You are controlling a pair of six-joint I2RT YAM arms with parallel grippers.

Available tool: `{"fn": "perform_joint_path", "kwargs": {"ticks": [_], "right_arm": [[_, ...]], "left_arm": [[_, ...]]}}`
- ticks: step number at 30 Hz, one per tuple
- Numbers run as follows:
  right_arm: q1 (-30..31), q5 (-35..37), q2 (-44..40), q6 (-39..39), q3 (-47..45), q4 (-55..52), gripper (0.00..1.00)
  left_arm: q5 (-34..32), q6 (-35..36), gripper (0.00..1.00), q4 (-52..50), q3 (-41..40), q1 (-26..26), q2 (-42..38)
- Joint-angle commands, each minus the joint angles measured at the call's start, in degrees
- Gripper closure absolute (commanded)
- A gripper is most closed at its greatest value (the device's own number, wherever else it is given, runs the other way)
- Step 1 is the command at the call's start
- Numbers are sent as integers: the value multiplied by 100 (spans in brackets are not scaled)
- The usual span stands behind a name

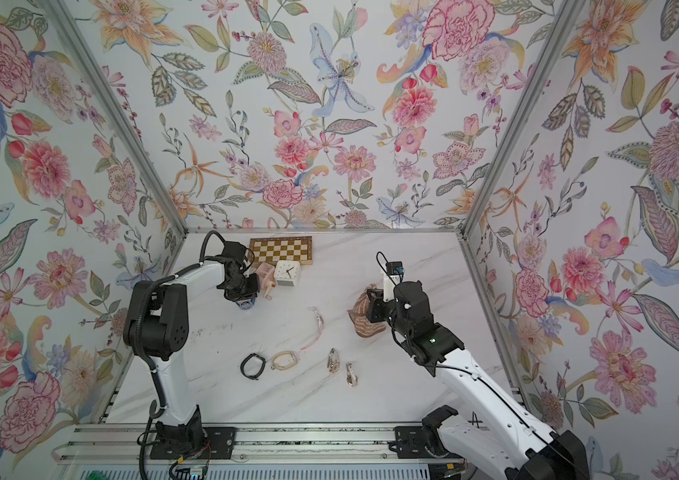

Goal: Wipe the watch dial
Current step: Place the watch at the center of the board, then pick up the watch at the center of the board.

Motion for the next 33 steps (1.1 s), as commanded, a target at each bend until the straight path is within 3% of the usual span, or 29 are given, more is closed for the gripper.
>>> {"fn": "perform_joint_path", "kwargs": {"ticks": [1, 11, 16, 20, 23, 26, 30, 33], "right_arm": [[32, 142, -84, -78, 124, 64, 100], [80, 56, 107, -6, 220, 136, 100], [94, 13, 143, -15, 264, 9, 100], [23, 42, 130, 8, 296, -292, 100], [-158, -154, 128, 60, 301, -558, 100], [-285, -262, 2, 185, 168, -600, 100], [-345, -297, -32, 332, 81, -660, 100], [-346, -354, -22, 420, 48, -692, 100]], "left_arm": [[-49, 98, 87, -165, 116, 47, 56], [-211, 182, 59, -254, -20, 63, -474], [-247, 150, 50, -222, -174, 65, -1260], [49, -66, 45, 241, -809, -51, -2248], [288, -140, 46, 363, -1180, -530, -2826], [530, -448, 49, 784, -1549, -1405, -3089], [1059, -1332, 46, 1666, -1821, -2384, -2825], [1090, -1681, 47, 1867, -1576, -2785, -2306]]}}
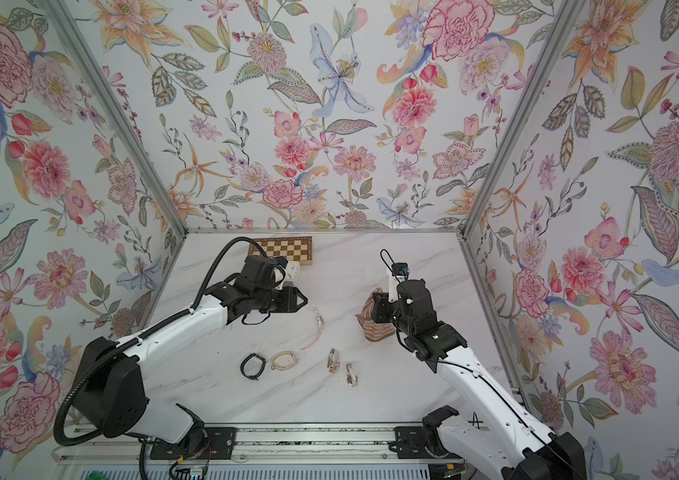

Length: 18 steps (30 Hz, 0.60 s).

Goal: Wipe the watch dial
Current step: Pick up the watch at the center of the board.

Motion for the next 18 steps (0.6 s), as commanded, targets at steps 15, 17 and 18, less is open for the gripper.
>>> {"fn": "perform_joint_path", "kwargs": {"ticks": [15, 17, 18], "right_arm": [[-224, -221, -319, 20, -387, 75, 100], [-313, -314, -319, -6, -412, 66, 100], [-349, -350, -330, -9, -434, 76, 100]], "left_arm": [[-45, -692, 54, -83, 1215, -238, 2093], [-94, -681, 55, -142, 1194, -227, 2100], [-115, -677, 55, -161, 1182, -228, 2100]]}}
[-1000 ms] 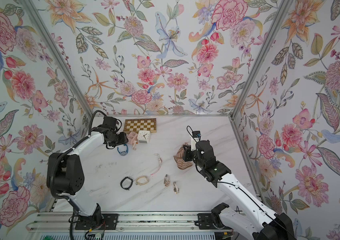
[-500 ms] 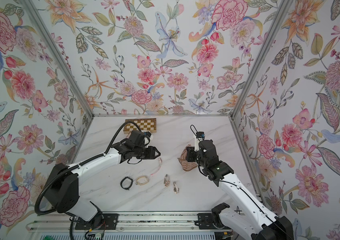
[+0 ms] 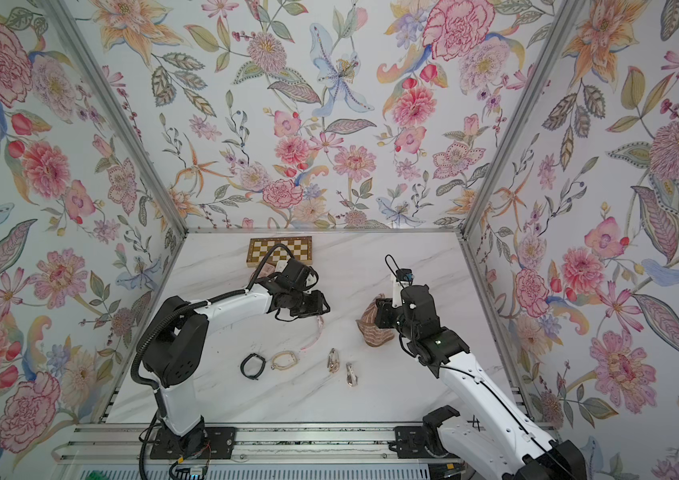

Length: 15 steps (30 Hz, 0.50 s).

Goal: Wipe the watch dial
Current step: Pick up the watch at the center of the board.

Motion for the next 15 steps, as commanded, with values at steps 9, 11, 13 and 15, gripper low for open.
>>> {"fn": "perform_joint_path", "kwargs": {"ticks": [9, 11, 13, 15], "right_arm": [[-213, -382, -19, -77, -172, 265, 100], [-230, -373, -27, -85, -181, 266, 100], [-247, -391, -43, -76, -191, 268, 100], [-256, -399, -47, -75, -200, 281, 100]], "left_arm": [[-301, -29, 56, -330, 182, 56, 191], [-303, -8, 55, -336, 178, 56, 223], [-308, -7, 56, -307, 161, 73, 268], [-289, -20, 56, -234, 134, 100, 332]]}}
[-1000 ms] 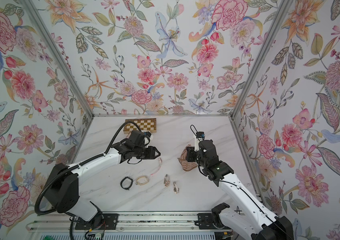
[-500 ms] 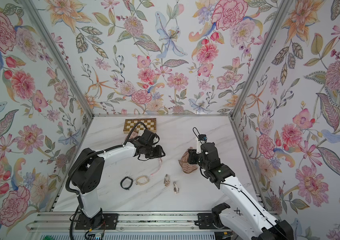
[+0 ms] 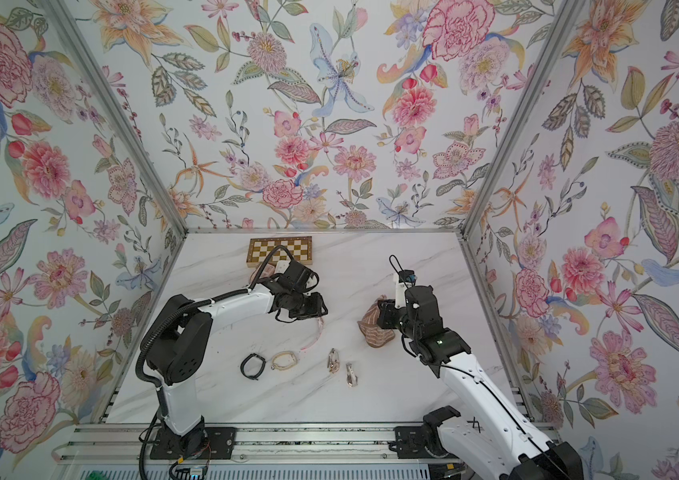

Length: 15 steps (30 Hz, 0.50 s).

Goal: Wipe the watch dial
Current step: Pick up the watch at the center of the board.

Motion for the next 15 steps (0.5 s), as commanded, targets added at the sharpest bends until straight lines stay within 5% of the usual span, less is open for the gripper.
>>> {"fn": "perform_joint_path", "kwargs": {"ticks": [1, 15], "right_arm": [[-47, -103, -58, -48, -99, 200, 100], [-97, -125, -91, -48, -160, 207, 100]], "left_arm": [[-115, -26, 57, -35, 98, 70, 200], [-118, 8, 67, 76, 236, 225, 551]]}}
